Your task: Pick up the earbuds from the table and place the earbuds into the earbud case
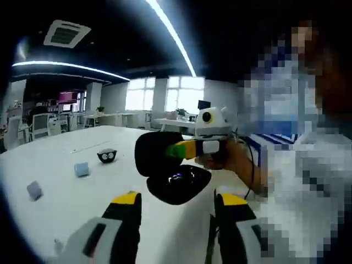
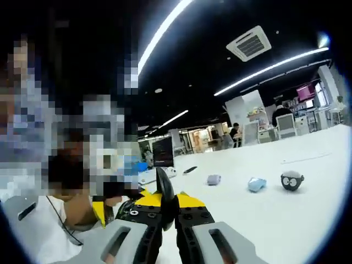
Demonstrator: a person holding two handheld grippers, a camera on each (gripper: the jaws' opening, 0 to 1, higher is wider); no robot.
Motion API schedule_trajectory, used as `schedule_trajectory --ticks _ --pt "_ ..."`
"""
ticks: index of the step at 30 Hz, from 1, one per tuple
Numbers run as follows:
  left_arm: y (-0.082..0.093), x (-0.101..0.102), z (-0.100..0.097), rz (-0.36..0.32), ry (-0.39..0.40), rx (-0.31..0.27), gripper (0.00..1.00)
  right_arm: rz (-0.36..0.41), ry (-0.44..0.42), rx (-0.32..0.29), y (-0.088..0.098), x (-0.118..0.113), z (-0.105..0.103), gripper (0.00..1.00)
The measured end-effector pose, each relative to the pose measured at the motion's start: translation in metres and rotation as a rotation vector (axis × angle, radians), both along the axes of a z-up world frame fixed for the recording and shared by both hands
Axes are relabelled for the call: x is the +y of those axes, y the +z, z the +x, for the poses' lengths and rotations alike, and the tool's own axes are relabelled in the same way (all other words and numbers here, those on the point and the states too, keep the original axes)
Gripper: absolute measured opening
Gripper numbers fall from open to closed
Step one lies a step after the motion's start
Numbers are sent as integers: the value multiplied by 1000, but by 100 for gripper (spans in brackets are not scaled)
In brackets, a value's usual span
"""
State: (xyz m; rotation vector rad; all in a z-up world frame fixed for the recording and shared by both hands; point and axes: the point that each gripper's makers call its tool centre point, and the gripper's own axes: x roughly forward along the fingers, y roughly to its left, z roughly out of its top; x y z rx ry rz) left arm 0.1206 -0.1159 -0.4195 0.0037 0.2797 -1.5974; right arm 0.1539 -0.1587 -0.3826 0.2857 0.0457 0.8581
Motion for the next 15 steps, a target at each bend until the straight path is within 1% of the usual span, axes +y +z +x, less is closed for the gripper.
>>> schedule_trajectory --ticks 1,2,3,6,7,11,15 --pt "0 -1 -1 -5 -9 11 55 10 37 9 0 5 -3 6" --pt "0 -3 -6 -25 -45 49 53 12 52 6 0 7 -5 6" --pt "1 -5 -10 -44 -76 64 52 13 69 7 -1 10 -7 6" --pt "4 -10 -18 -93 -132 121 47 18 102 18 -4 16 -9 6" --pt "3 -11 -17 -100 -129 124 46 25 117 26 -5 17 -10 6" --pt "-1 -18 -21 -110 -138 154 46 52 129 50 -9 15 -8 6" --pt "-5 -22 -24 -91 -137 139 46 81 139 77 -11 13 -6 6"
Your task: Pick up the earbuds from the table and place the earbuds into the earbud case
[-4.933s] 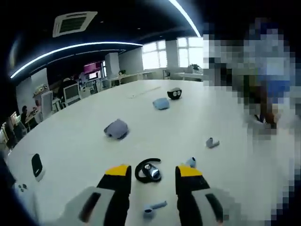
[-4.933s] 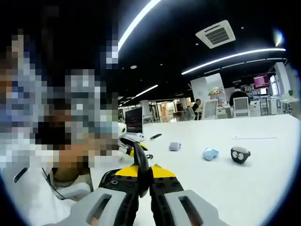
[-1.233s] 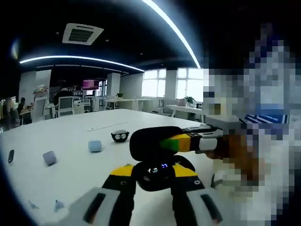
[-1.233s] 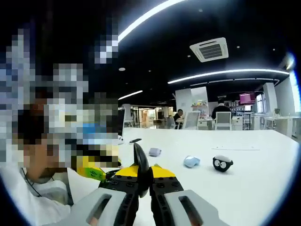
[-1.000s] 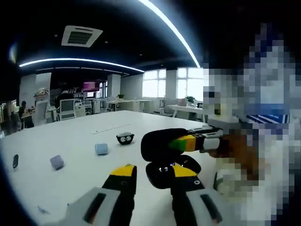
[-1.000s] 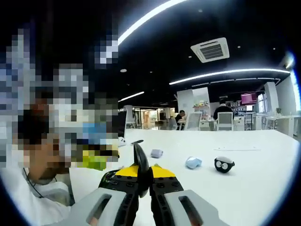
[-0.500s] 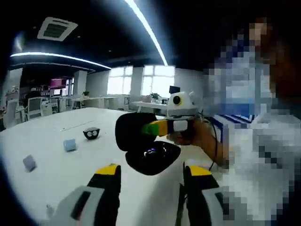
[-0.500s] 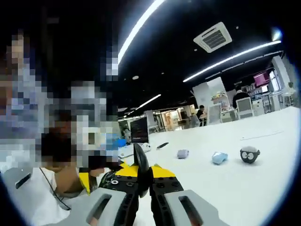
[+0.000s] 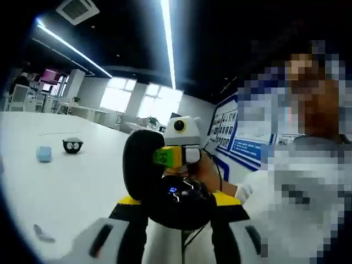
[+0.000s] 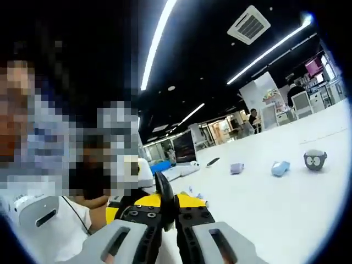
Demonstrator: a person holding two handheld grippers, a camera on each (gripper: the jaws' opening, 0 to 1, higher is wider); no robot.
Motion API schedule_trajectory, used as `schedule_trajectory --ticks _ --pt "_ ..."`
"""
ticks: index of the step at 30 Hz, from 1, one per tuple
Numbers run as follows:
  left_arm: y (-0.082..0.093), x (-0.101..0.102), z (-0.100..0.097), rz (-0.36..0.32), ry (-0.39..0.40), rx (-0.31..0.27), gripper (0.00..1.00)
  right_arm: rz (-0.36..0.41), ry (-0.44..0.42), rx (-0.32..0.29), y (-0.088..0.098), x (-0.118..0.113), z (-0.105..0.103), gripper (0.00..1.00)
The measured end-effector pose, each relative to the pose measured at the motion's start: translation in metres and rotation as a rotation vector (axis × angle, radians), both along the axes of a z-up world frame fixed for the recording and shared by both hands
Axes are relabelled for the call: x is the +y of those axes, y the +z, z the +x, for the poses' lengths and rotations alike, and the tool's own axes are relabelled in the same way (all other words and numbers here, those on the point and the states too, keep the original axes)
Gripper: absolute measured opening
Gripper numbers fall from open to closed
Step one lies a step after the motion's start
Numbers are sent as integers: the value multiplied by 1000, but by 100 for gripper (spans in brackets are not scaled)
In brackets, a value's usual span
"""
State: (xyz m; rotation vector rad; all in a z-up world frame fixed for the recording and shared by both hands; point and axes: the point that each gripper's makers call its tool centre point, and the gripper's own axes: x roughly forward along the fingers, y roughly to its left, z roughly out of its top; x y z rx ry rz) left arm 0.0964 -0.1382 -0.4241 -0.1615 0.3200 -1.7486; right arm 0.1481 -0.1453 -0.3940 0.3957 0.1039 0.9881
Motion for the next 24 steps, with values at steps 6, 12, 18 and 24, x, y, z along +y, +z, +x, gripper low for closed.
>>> schedule_trajectory --ticks 6,12,18,24 --pt "7 0 6 -42 28 38 46 -21 -23 -74 4 -2 3 7" --pt "-9 -4 11 -8 42 76 45 -58 -18 -145 7 0 -2 22" --pt "-8 -5 15 -22 60 94 45 28 37 -104 14 0 -7 24" --pt "-12 -7 26 -25 95 108 45 65 10 -40 6 -5 4 20"
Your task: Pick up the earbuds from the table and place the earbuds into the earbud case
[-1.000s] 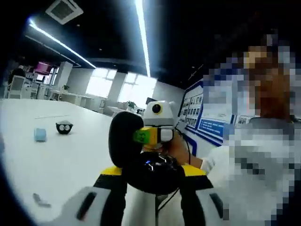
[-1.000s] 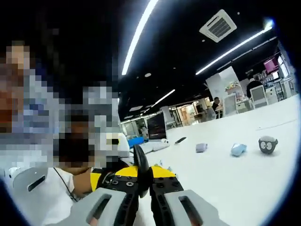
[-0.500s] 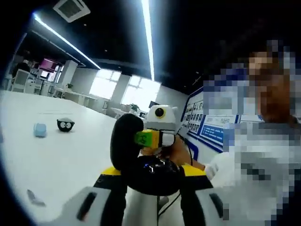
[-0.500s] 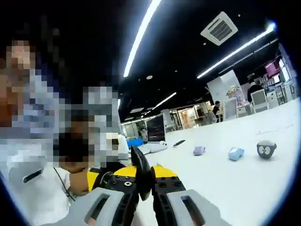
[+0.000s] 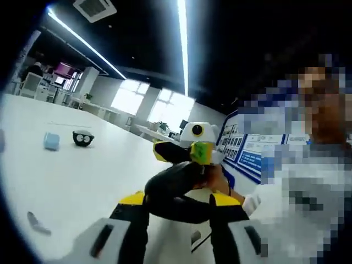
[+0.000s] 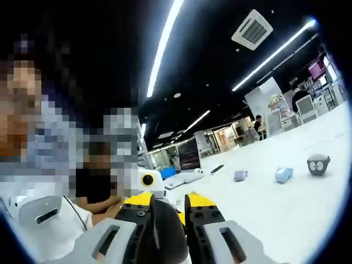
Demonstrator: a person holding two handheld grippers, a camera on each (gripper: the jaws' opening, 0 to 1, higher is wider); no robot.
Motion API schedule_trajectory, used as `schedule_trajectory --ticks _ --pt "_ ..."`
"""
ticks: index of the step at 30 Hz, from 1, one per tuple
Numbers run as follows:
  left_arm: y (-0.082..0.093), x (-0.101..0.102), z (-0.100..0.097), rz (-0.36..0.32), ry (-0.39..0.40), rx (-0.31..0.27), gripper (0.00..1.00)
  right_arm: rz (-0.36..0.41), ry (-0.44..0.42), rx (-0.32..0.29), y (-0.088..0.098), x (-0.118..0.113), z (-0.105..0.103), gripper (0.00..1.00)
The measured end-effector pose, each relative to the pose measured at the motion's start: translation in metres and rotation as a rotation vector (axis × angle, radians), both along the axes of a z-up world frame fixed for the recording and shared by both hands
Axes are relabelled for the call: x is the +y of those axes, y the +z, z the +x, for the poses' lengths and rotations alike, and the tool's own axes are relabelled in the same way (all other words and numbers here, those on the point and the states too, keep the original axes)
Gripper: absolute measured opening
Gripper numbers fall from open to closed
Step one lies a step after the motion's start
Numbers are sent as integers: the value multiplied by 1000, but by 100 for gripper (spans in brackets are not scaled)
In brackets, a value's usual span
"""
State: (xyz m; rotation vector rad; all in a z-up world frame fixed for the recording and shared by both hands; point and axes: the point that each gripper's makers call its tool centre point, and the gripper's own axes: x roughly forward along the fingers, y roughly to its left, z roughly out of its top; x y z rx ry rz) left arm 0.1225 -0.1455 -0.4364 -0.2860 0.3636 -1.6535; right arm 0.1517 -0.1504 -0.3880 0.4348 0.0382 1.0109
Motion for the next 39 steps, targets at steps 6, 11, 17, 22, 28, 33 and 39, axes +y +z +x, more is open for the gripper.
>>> schedule_trajectory --ticks 6,11,17,22,28,33,39 --pt "-17 -1 22 67 73 -17 45 -51 -41 68 -23 -5 10 15" --pt "-31 6 34 120 111 -33 45 -215 -12 44 -41 -7 1 15" --pt "-34 18 38 132 105 -53 45 -383 13 43 -71 5 -5 12" --pt "-38 27 36 159 95 -100 45 -363 35 67 -72 13 -6 9" --pt "-54 30 35 229 104 -149 45 -413 73 70 -84 17 -13 10" --pt "-62 31 37 258 119 -74 44 -529 90 -25 -92 20 -19 27" --pt "-56 32 42 230 137 98 44 -772 30 -201 -100 17 -11 40"
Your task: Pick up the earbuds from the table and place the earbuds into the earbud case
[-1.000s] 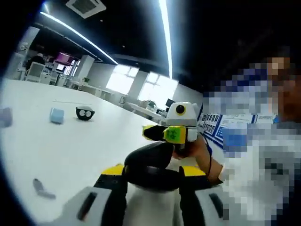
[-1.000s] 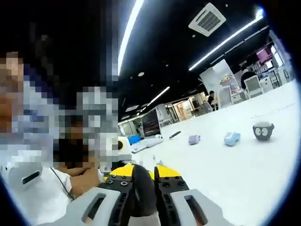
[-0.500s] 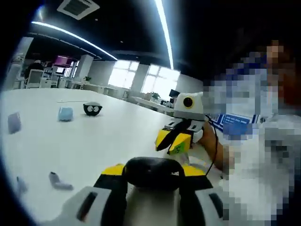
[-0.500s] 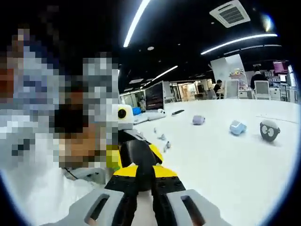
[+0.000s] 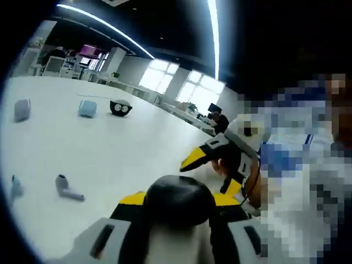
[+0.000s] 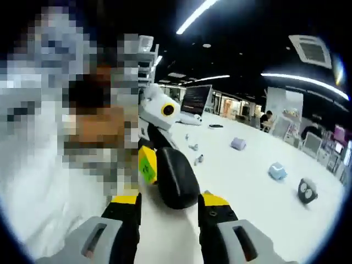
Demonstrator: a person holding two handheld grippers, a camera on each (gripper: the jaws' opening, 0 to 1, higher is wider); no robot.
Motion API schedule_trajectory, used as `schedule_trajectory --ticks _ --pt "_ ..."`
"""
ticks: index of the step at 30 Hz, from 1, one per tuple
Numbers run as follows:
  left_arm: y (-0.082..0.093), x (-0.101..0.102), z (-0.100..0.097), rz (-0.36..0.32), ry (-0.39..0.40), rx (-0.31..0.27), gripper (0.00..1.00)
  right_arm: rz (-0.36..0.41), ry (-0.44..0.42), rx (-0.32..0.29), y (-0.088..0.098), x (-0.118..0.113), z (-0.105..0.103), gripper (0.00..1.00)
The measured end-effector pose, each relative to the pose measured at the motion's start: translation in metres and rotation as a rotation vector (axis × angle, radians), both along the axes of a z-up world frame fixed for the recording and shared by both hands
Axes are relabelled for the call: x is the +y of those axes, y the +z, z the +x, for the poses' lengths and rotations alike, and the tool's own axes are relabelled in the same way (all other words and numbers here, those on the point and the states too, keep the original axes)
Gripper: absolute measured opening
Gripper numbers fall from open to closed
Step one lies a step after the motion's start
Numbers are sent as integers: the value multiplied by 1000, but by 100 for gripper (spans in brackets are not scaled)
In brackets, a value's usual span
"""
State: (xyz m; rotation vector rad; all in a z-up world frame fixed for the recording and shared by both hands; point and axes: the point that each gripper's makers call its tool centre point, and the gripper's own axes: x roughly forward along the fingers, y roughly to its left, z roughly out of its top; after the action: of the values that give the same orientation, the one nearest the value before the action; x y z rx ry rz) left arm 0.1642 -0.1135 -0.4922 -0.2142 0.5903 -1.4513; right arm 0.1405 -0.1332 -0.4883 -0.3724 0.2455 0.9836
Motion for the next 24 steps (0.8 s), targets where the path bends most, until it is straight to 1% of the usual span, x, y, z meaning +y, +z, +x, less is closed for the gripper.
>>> schedule_trajectory --ticks 2,4,5,6,8,9,10,11,12,14,15,17,19,21,22,24 --pt "1 0 2 -9 8 39 44 -51 -6 -49 -1 1 3 39" --pt "1 -2 2 -14 11 60 44 -66 -8 -93 1 4 6 39" --pt "2 -3 2 -19 13 81 44 -86 -4 -128 2 6 8 39" --pt "2 -4 2 -19 15 85 44 -97 -4 -154 3 8 9 38" --pt "3 -6 2 -21 23 107 44 -154 -18 -208 2 7 13 37" --pt "3 -6 2 -22 26 118 44 -172 -11 -248 4 10 13 36" --pt "4 -6 1 -25 29 134 44 -185 -14 -268 4 10 13 35" --pt "5 -6 0 -31 35 166 44 -200 -13 -283 4 11 13 33" --pt "5 -6 1 -32 39 173 44 -207 -6 -300 4 14 12 32" --pt "3 -9 -4 -29 41 172 44 -247 7 -335 2 16 11 29" --pt "3 -10 -5 -26 40 168 44 -273 17 -355 0 17 9 26" --pt "3 -10 -4 -24 30 167 44 -293 22 -380 -3 20 8 25" --pt "3 -10 -3 -20 22 158 44 -299 18 -381 -3 19 8 24" --pt "3 -10 -6 -17 6 144 45 -328 7 -393 -3 14 10 21" --pt "4 -10 -10 -19 -21 132 47 -338 2 -396 -4 13 10 21" --pt "6 -11 -14 -27 -41 124 54 -325 2 -391 -3 12 9 20"
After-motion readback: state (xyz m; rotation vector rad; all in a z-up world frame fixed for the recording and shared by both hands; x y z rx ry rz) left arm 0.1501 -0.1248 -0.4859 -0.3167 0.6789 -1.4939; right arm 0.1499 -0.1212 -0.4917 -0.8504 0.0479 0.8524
